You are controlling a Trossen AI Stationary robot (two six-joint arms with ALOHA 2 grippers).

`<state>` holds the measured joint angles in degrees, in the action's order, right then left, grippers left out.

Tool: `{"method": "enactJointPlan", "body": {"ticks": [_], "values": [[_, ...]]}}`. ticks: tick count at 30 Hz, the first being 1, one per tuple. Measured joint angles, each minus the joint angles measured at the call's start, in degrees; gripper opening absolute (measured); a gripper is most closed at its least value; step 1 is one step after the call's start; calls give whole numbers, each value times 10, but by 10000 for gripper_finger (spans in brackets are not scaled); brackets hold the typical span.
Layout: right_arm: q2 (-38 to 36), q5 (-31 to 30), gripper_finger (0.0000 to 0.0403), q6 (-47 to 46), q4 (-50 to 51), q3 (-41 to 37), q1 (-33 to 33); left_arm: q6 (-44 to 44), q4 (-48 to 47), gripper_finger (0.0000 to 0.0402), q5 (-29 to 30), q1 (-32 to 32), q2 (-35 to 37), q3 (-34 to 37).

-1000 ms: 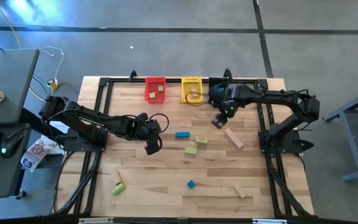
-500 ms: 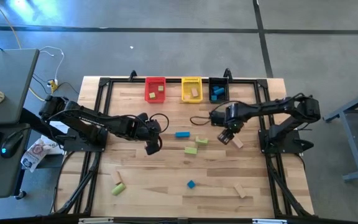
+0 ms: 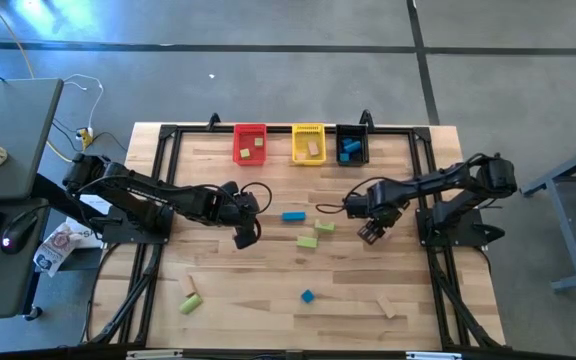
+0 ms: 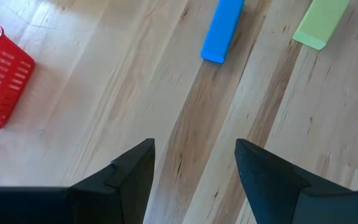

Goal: Sort & place blocks by color
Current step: Put the beige block into the yellow bin

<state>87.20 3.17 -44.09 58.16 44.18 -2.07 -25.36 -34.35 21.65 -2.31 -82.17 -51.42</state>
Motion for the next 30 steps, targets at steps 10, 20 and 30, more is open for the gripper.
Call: {"method": "enactJointPlan", "body": {"ticks": [10, 20, 30], "values": [[-3, 30, 135, -26, -71, -54, 0, 0, -1, 207, 0, 0, 0, 0], [1, -19, 95, -5, -99, -8, -1, 19, -2, 207, 0, 0, 0, 0], [1, -23, 95, 77, -237, 68, -29, 55, -2, 207, -14, -10, 0, 0]]}}
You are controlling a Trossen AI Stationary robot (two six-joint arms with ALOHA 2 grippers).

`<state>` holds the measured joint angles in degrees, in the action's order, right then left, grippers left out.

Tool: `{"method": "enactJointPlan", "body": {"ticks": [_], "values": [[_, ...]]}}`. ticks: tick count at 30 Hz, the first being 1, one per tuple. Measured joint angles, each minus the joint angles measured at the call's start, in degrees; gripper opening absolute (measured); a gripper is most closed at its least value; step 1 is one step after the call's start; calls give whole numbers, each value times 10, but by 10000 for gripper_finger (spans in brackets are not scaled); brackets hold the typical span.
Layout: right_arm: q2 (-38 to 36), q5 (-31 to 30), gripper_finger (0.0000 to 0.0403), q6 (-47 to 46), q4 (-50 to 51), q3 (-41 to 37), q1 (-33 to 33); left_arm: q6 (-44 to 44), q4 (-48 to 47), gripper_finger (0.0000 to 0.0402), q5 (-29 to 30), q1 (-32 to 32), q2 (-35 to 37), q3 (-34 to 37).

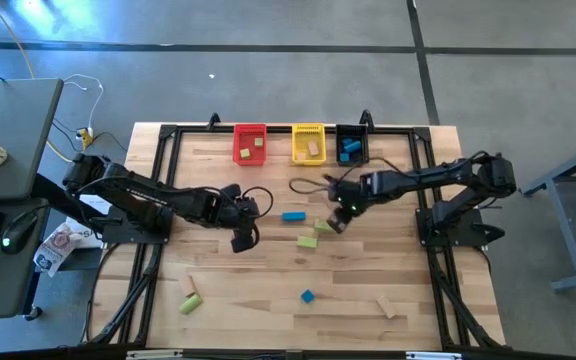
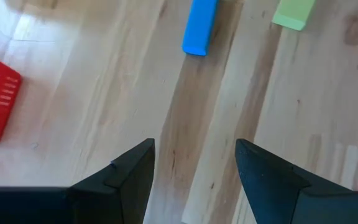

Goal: Sort & place blocks by color
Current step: Put the beige block into the yellow bin

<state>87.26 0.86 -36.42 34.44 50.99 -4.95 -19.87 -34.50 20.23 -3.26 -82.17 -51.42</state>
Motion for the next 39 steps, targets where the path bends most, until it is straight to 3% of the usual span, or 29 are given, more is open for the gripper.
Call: {"method": "enactJointPlan", "body": {"ticks": [10, 18, 29, 39], "values": [[0, -19, 95, 99, -110, 82, -65, 1, 0, 207, -1, -10, 0, 0], [1, -24, 95, 144, -218, 92, -131, 1, 0, 207, -1, -10, 0, 0], [24, -117, 95, 161, -365, 91, -186, 1, 0, 207, -1, -10, 0, 0], [94, -51, 95, 118, -372, 91, -221, 0, 0, 207, -1, -10, 0, 0]]}}
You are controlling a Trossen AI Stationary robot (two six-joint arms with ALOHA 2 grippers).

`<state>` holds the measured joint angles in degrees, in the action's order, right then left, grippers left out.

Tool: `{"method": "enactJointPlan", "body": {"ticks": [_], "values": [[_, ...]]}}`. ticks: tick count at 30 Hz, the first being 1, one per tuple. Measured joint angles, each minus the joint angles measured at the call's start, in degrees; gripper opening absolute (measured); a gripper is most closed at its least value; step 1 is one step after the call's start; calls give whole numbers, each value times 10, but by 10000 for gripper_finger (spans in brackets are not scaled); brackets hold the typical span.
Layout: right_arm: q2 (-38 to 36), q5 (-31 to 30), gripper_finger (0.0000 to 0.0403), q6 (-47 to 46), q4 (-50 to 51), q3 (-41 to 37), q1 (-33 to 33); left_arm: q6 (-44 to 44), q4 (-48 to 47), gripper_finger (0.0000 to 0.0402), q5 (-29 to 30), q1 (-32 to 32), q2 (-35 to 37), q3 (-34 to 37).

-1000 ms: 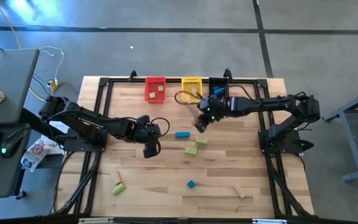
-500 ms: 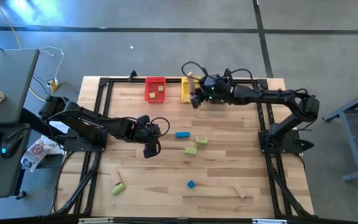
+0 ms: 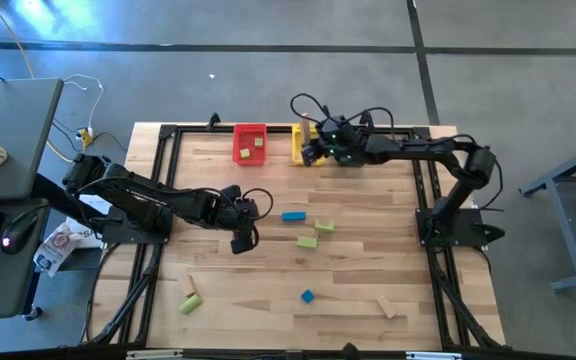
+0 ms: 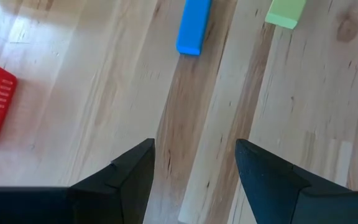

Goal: Sort & place blocks by color
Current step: Put the beige block into the yellow bin

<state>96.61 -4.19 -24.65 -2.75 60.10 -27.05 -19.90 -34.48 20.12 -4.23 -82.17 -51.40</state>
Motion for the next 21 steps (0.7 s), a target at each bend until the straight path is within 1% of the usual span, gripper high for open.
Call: {"method": "enactJointPlan", "body": {"ticks": [2, 8, 15, 21], "values": [[16, 15, 95, -8, 6, 0, -4, 0, 0, 207, 0, 0, 0, 0], [43, 16, 95, -23, 17, -1, -14, 0, -1, 207, 0, 0, 0, 0], [57, 14, 96, -23, 26, 0, -31, 0, -1, 207, 0, 0, 0, 0], [58, 14, 116, -9, 41, 0, -36, 0, -1, 207, 0, 0, 0, 0]]}}
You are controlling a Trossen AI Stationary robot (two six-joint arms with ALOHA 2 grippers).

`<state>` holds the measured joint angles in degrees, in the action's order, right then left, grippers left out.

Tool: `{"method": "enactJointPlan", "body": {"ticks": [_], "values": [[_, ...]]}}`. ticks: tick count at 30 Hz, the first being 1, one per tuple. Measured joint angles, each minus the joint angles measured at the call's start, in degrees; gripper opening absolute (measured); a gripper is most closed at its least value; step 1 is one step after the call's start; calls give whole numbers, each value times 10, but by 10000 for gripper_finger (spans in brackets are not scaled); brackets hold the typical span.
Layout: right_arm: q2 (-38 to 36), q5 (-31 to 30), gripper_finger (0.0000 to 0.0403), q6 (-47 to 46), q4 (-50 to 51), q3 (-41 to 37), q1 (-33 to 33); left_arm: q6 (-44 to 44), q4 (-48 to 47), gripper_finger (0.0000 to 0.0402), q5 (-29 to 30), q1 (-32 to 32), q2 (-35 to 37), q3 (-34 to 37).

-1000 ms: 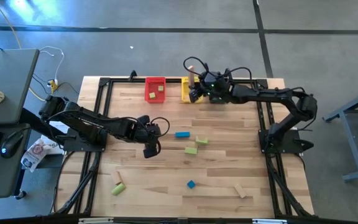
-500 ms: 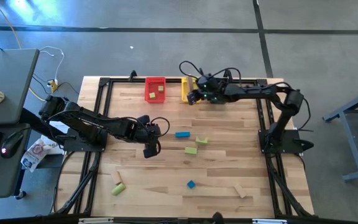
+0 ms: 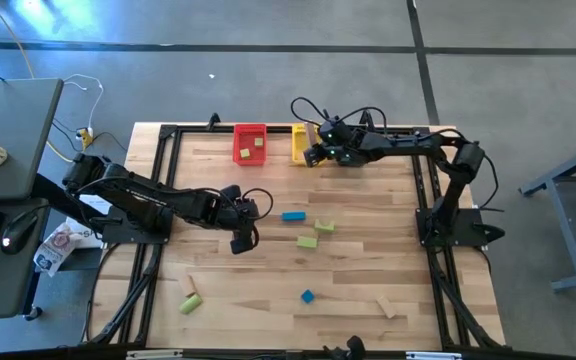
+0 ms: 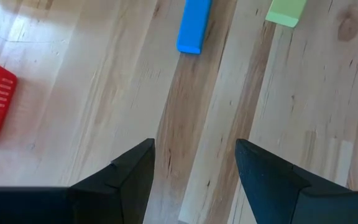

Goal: Sort & place blocks by color
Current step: Put the beige block into the yellow bin

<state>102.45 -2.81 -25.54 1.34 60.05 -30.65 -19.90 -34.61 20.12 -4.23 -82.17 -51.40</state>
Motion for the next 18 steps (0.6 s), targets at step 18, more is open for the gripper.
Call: {"method": "enactJointPlan", "body": {"ticks": [18], "values": [[0, -6, 152, 47, 2, 0, 0, 0, -1, 207, 0, 0, 0, 0]]}}
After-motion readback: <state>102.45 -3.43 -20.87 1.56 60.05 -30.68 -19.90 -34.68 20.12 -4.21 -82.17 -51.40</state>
